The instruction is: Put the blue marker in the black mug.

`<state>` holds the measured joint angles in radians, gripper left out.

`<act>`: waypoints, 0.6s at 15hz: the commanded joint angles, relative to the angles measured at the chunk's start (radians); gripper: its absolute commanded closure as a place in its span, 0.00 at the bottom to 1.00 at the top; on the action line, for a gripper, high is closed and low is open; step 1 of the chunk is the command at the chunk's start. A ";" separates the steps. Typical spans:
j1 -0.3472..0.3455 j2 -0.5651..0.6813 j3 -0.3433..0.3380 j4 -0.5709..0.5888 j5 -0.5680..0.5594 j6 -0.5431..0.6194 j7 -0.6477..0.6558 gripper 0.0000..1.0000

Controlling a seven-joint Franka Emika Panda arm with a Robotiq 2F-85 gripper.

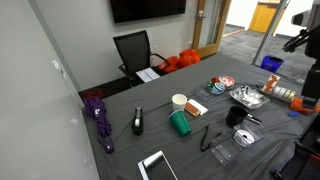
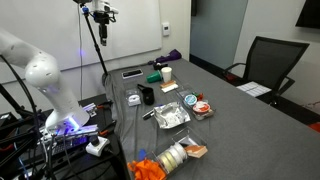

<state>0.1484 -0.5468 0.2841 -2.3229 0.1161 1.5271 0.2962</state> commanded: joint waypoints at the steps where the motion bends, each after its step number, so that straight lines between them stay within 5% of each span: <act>1: 0.003 -0.049 -0.047 -0.028 0.002 0.013 -0.047 0.00; 9: -0.011 -0.017 -0.120 -0.251 0.020 0.462 -0.135 0.00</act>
<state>0.1468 -0.5654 0.2068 -2.4908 0.1202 1.8495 0.2289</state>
